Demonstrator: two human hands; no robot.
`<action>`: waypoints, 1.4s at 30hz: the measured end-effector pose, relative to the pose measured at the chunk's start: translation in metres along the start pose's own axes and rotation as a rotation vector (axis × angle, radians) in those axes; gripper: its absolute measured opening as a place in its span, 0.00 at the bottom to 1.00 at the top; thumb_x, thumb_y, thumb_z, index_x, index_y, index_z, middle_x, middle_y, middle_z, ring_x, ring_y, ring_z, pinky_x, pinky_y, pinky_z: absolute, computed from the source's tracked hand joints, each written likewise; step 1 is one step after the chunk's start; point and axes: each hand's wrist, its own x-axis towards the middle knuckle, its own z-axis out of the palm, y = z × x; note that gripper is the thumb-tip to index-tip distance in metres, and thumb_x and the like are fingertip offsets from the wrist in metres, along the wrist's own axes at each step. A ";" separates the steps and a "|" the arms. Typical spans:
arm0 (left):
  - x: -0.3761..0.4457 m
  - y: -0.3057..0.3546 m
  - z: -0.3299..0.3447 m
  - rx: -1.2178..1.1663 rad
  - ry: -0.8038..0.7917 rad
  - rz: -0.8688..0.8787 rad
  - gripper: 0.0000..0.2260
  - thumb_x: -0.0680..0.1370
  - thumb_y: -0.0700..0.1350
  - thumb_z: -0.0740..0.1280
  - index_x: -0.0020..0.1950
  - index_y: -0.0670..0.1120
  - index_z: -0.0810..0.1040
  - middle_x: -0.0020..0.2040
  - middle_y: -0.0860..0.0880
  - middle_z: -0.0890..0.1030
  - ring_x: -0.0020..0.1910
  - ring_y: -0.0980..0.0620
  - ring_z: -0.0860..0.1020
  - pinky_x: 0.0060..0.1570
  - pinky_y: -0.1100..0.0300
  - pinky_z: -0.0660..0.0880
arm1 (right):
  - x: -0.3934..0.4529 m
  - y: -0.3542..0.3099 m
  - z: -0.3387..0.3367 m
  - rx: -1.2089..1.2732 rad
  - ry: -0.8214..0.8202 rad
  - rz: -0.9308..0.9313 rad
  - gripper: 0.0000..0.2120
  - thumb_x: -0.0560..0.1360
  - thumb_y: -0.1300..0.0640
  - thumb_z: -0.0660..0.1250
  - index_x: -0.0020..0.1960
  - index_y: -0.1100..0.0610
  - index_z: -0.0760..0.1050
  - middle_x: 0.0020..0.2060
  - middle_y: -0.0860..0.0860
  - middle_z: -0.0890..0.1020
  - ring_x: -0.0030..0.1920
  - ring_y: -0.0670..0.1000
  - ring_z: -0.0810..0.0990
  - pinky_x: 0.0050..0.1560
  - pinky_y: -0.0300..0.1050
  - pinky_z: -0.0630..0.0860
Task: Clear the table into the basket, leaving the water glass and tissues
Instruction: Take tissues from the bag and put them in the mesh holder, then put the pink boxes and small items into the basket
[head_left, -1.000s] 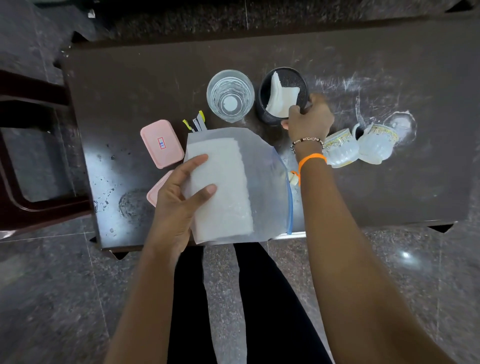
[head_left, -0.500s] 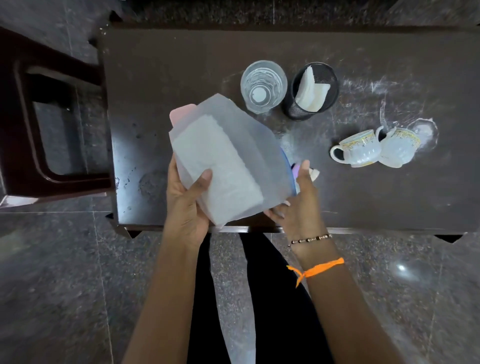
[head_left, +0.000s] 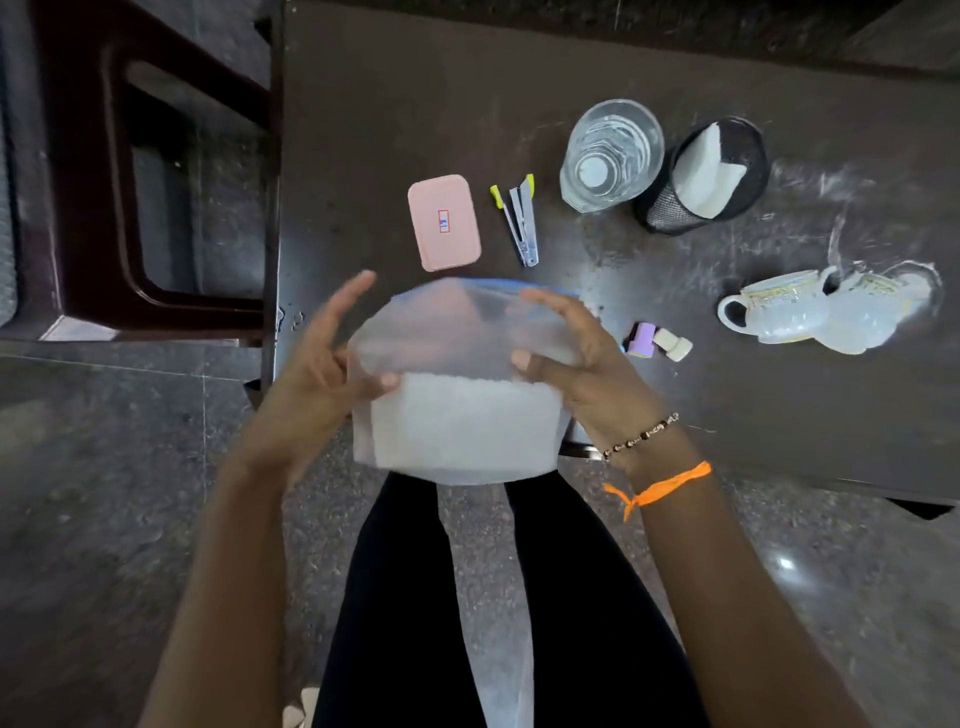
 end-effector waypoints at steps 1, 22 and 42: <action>0.002 -0.001 -0.001 0.033 0.002 0.003 0.29 0.70 0.34 0.68 0.66 0.59 0.71 0.49 0.57 0.84 0.47 0.59 0.82 0.44 0.66 0.78 | 0.002 -0.002 0.004 -0.054 -0.020 0.009 0.27 0.67 0.69 0.72 0.61 0.51 0.70 0.52 0.44 0.74 0.49 0.40 0.74 0.52 0.33 0.74; 0.058 -0.048 -0.088 -0.004 0.685 -0.130 0.10 0.79 0.38 0.62 0.42 0.52 0.70 0.41 0.52 0.75 0.42 0.54 0.73 0.36 0.61 0.72 | 0.138 -0.001 0.085 -0.736 0.493 -0.089 0.20 0.70 0.60 0.66 0.61 0.58 0.70 0.59 0.56 0.74 0.57 0.57 0.73 0.61 0.51 0.69; 0.095 -0.010 -0.028 0.003 0.145 -0.017 0.14 0.77 0.50 0.63 0.62 0.49 0.72 0.51 0.49 0.77 0.46 0.55 0.78 0.47 0.64 0.74 | 0.092 0.017 0.118 -0.614 0.590 -0.250 0.30 0.61 0.59 0.74 0.59 0.60 0.64 0.52 0.52 0.71 0.52 0.56 0.70 0.51 0.46 0.67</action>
